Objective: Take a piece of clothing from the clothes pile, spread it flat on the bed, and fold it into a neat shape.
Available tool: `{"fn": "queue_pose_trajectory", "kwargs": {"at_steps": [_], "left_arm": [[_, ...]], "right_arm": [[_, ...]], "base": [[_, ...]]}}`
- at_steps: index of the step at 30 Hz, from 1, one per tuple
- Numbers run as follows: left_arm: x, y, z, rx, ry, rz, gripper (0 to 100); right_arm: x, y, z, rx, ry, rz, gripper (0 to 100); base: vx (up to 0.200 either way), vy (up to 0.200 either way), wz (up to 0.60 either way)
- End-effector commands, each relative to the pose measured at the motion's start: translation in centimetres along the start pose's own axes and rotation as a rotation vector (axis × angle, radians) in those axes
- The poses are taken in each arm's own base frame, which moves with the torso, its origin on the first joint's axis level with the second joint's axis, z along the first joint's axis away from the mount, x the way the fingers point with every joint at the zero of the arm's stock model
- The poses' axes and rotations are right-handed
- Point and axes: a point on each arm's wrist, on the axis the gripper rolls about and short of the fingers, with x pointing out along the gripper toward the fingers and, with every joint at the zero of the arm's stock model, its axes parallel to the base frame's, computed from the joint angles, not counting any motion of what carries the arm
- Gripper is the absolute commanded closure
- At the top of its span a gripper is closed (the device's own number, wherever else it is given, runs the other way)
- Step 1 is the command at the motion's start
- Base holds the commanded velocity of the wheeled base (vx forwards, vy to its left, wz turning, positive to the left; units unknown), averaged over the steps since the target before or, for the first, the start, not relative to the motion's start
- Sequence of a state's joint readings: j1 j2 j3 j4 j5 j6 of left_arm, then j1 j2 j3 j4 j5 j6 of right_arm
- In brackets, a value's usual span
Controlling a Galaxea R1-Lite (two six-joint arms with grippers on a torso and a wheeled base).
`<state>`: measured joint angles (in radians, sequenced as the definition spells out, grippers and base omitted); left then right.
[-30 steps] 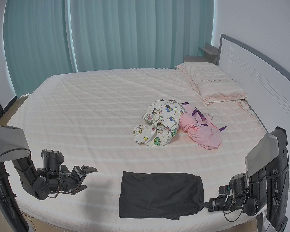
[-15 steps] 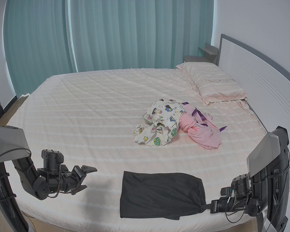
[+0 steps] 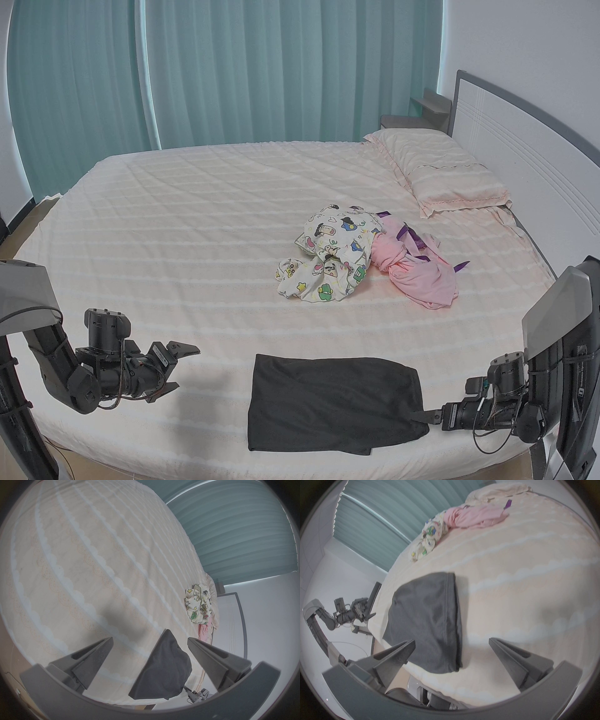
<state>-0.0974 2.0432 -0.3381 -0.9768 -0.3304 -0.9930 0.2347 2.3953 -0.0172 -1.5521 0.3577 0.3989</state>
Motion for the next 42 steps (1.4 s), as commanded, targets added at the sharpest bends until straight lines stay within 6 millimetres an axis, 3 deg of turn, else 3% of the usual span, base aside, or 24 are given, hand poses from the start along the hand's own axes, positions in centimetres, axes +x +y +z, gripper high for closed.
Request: {"fn": "queue_pose_trajectory", "kwargs": {"at_steps": [1,3,4,6,8,10,13,18,27,32,37,42], "left_arm": [[-3.1,-1.9,0.1,0.036,-0.095,-0.069,0],[-4.0,-2.2,0.0,0.044,-0.112,-0.089,0],[-6.3,-3.4,-0.1,0.072,-0.170,-0.161,0],[-7.1,-3.9,-0.1,0.083,-0.189,-0.188,0],[-9.7,-5.0,-0.4,0.149,-0.244,-0.259,0],[-10.9,-5.2,-0.8,0.193,-0.267,-0.282,0],[-14.1,-5.4,-2.0,0.304,-0.331,-0.331,0],[-17.8,-5.2,-3.6,0.358,-0.414,-0.358,0],[-22.0,-3.2,-6.3,0.518,-0.554,-0.264,0],[-23.0,-1.1,-7.8,0.681,-0.678,-0.158,0],[-24.5,0.6,-9.4,0.703,-0.765,-0.154,0],[-25.6,2.6,-10.9,0.700,-0.838,-0.103,0]], "right_arm": [[-2.8,0.0,2.4,-0.001,-0.169,-0.007,0],[-3.3,0.2,2.8,-0.007,-0.195,-0.003,0],[-4.2,0.7,3.5,-0.024,-0.250,0.007,0],[-4.4,0.9,3.7,-0.029,-0.268,0.007,0],[-5.9,1.7,4.6,-0.036,-0.372,-0.031,0],[-6.9,2.0,5.1,-0.033,-0.433,-0.063,0],[-10.2,3.5,5.8,-0.067,-0.566,-0.071,0],[-13.8,5.2,5.2,-0.109,-0.646,-0.046,0],[-19.4,6.2,0.6,-0.115,-0.675,-0.117,0],[-21.4,5.9,-2.7,-0.111,-0.702,-0.196,0],[-23.1,5.7,-5.7,-0.145,-0.775,-0.190,0],[-23.7,5.0,-8.7,-0.188,-0.815,-0.181,0]], "base": [[0.000,0.000,0.00],[0.000,0.000,0.00],[0.000,0.000,0.00],[0.000,0.000,0.00],[0.000,0.000,0.00],[0.000,0.000,0.00],[0.000,0.000,0.00],[0.000,0.000,0.00],[0.000,0.000,0.00],[0.000,0.000,0.00],[0.000,0.000,0.00],[0.000,0.000,0.00]]}}
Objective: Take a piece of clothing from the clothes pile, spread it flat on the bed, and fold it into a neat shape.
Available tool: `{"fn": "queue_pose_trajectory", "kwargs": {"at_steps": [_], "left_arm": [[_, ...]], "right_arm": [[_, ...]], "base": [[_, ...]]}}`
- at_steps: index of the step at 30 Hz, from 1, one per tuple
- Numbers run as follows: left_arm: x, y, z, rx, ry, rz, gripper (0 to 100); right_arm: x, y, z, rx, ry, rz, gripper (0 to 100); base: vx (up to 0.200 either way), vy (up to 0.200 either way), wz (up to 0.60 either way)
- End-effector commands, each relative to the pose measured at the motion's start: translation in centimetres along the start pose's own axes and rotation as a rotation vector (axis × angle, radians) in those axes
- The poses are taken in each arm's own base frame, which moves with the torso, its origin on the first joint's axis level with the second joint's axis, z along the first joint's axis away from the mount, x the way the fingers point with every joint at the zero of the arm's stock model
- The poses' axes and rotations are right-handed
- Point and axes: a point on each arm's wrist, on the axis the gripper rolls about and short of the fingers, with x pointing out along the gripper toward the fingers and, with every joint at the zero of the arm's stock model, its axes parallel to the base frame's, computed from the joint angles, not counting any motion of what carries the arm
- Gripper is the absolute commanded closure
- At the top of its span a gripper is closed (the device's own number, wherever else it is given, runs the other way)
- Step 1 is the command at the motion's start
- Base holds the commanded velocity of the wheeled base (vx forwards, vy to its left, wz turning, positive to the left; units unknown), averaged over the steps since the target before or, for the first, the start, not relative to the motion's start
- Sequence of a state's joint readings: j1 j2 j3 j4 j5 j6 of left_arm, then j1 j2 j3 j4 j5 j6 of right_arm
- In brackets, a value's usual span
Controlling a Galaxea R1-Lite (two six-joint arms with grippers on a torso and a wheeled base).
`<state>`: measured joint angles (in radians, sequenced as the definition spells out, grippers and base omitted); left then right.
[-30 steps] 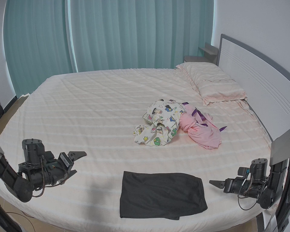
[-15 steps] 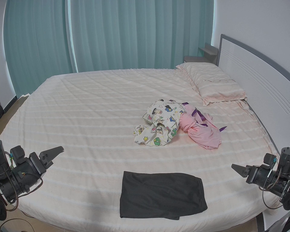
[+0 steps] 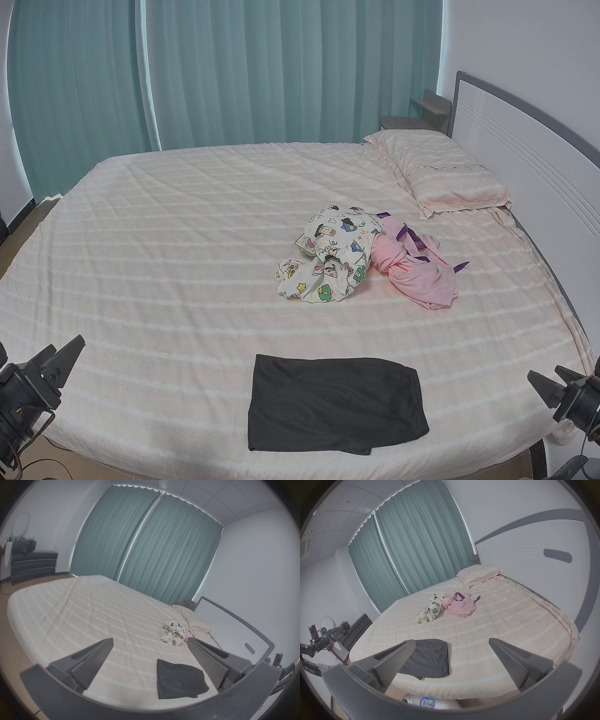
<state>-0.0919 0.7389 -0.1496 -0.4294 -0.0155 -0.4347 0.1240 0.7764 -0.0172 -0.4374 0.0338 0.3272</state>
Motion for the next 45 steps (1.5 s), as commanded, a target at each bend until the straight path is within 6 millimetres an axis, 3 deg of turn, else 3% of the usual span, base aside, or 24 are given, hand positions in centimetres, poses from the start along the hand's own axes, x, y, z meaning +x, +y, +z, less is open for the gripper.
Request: {"fn": "queue_pose_trajectory", "kwargs": {"at_steps": [1,11,18,24,27,31,39,45], "left_arm": [[-5.8,1.4,-2.6,0.099,-0.187,0.060,0],[-8.8,2.6,-5.9,0.257,-0.280,0.146,0],[-7.8,3.4,-7.5,0.369,-0.271,0.167,0],[-7.8,3.4,-7.4,0.392,-0.279,0.164,0],[-7.8,3.4,-7.5,0.396,-0.273,0.149,0],[-7.7,3.2,-7.5,0.408,-0.252,0.059,0],[-7.7,3.0,-7.6,0.415,-0.228,-0.036,0],[-7.7,3.0,-7.7,0.418,-0.219,-0.055,0]], "right_arm": [[-5.6,-1.2,-3.8,-0.067,-0.208,0.030,0],[-6.6,-1.4,-5.1,-0.100,-0.285,-0.023,0],[-7.1,-1.2,-5.5,-0.238,-0.378,-0.021,0],[-7.1,-1.2,-5.4,-0.287,-0.395,-0.025,0],[-7.1,-1.2,-5.4,-0.399,-0.402,-0.029,0],[-7.1,-0.9,-5.4,-0.464,-0.395,0.059,0],[-7.0,-1.0,-5.5,-0.448,-0.378,0.068,0],[-7.0,-1.3,-5.5,-0.391,-0.383,-0.064,0]], "base": [[0.000,0.000,0.00],[0.000,0.000,0.00],[0.000,0.000,0.00],[0.000,0.000,0.00],[0.000,0.000,0.00],[0.000,0.000,0.00],[0.000,0.000,0.00],[0.000,0.000,0.00]]}}
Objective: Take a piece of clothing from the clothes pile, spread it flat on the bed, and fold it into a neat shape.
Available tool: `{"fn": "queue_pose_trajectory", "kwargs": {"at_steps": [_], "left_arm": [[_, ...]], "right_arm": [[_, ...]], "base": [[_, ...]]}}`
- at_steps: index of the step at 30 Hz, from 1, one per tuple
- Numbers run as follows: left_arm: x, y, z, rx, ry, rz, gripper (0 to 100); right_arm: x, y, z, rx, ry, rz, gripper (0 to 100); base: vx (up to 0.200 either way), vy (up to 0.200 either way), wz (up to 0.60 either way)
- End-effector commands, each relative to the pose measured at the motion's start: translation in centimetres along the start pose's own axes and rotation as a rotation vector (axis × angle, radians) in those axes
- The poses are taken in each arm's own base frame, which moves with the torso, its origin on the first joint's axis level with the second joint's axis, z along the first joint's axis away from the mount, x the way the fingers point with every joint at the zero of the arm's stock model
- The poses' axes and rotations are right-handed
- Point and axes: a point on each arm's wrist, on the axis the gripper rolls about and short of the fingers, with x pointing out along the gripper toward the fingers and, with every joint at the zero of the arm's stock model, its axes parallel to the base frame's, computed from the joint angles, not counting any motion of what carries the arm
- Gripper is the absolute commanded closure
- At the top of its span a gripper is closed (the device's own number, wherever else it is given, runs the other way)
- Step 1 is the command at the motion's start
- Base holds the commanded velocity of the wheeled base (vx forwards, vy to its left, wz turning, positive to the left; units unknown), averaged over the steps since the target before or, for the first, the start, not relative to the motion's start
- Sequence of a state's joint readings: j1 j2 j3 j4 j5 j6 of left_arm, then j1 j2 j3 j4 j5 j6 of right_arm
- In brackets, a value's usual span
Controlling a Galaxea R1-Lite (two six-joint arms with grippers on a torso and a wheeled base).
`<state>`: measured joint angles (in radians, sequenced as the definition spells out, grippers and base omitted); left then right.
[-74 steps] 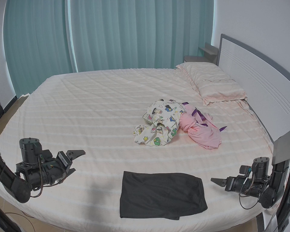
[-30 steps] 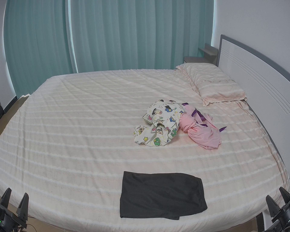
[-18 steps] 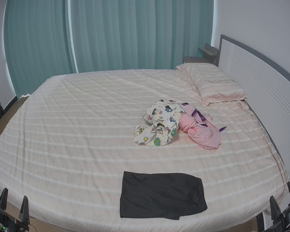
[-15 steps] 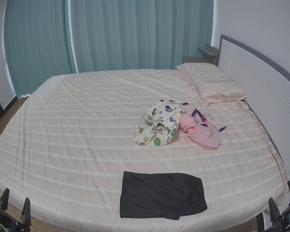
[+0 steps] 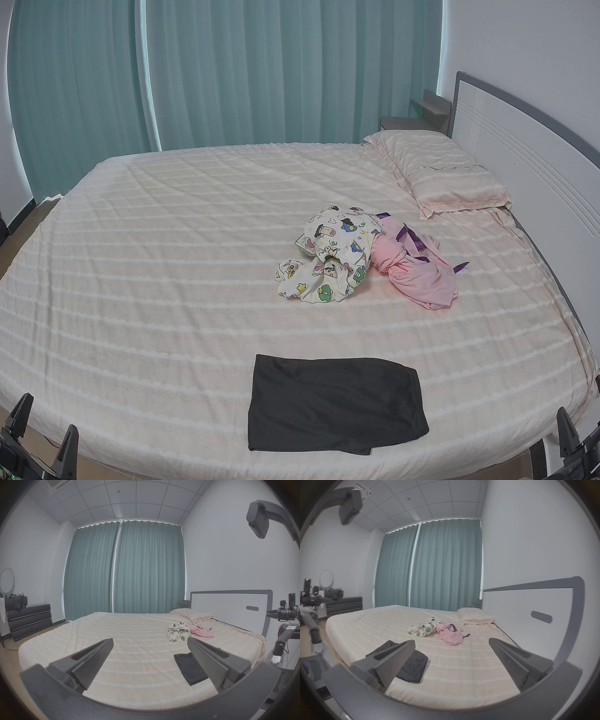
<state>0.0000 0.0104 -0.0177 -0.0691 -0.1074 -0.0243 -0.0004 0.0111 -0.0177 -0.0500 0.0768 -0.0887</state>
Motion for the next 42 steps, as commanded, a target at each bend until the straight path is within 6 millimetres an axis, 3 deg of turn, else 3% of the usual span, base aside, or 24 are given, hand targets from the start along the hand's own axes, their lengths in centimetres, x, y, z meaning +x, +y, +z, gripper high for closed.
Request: {"fn": "queue_pose_trajectory", "kwargs": {"at_steps": [1,12,21,26,31,38,42], "left_arm": [[0.0,0.0,-0.5,-0.002,0.012,0.005,0],[-0.1,0.6,-0.7,0.012,0.024,0.252,0],[0.0,0.4,-0.9,-0.036,0.036,0.170,0],[0.0,0.3,-1.2,0.034,0.074,0.119,0],[0.0,0.3,-1.2,0.043,0.075,0.109,0],[0.0,0.3,-1.2,0.031,0.076,0.111,0],[0.0,0.3,-1.2,0.031,0.076,0.111,0]], "right_arm": [[0.0,-0.1,-0.5,0.032,0.013,-0.053,0],[0.0,-0.3,-0.4,0.082,0.003,-0.126,0],[0.0,0.2,-0.4,0.090,-0.006,0.061,0],[0.0,0.3,-0.4,0.084,-0.007,0.106,0],[-0.2,0.2,0.7,-0.115,-0.090,0.105,0],[-0.1,0.2,-0.2,0.070,0.019,0.075,0],[0.0,0.0,-0.6,0.072,0.026,-0.011,0]], "base": [[0.000,0.000,0.00],[0.000,0.000,0.00],[0.000,0.000,0.00],[0.000,0.000,0.00],[0.000,0.000,0.00],[0.000,0.000,0.00],[0.000,0.000,0.00]]}}
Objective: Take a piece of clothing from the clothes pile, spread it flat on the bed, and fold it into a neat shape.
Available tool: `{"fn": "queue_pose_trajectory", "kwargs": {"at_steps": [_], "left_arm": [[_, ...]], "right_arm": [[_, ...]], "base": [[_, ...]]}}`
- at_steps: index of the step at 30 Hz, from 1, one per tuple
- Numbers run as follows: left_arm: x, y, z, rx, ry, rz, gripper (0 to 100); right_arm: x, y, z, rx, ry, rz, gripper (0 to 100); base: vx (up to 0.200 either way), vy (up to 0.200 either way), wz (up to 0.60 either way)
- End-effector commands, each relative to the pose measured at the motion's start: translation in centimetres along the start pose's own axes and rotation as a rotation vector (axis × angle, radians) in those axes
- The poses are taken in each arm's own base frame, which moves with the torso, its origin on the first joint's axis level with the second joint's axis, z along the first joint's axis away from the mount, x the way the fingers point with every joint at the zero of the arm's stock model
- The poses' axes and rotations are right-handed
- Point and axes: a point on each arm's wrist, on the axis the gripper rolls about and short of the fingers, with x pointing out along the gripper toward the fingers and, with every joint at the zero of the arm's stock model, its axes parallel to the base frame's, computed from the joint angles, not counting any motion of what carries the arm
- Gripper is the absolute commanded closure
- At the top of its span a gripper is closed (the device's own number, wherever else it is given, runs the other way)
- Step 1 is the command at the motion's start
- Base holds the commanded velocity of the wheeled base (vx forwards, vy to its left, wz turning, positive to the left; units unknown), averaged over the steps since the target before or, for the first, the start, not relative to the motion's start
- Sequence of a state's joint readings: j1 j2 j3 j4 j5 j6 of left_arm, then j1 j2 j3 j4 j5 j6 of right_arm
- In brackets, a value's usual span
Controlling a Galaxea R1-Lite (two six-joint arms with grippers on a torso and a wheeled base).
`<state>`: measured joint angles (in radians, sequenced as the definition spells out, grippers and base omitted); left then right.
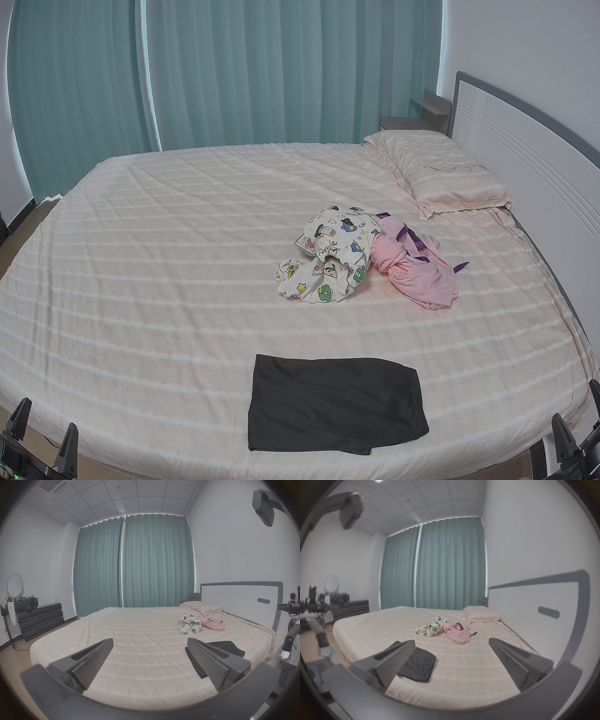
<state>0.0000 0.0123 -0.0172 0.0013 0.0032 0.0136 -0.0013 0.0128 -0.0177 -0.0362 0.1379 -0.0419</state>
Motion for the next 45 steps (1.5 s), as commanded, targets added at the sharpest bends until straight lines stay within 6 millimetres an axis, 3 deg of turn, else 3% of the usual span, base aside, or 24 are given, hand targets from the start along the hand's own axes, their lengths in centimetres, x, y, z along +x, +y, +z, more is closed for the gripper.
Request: {"fn": "queue_pose_trajectory", "kwargs": {"at_steps": [1,8,14,45], "left_arm": [[0.02,-0.01,-0.47,-0.003,0.004,0.000,0],[0.02,-0.01,-0.47,-0.003,0.004,0.000,0],[0.02,0.00,-0.47,-0.003,0.004,0.001,0],[0.02,0.00,-0.47,-0.007,0.004,0.001,0]], "right_arm": [[0.01,-0.16,-0.49,0.005,0.004,-0.075,0],[0.01,-0.14,-0.50,-0.042,0.012,-0.069,0],[-0.05,-0.24,-0.93,0.055,0.058,-0.117,0],[-0.05,-0.25,-0.90,0.047,0.051,-0.125,0]], "base": [[0.000,0.000,0.00],[0.000,0.000,0.00],[0.000,0.000,0.00],[0.000,0.000,0.00]]}}
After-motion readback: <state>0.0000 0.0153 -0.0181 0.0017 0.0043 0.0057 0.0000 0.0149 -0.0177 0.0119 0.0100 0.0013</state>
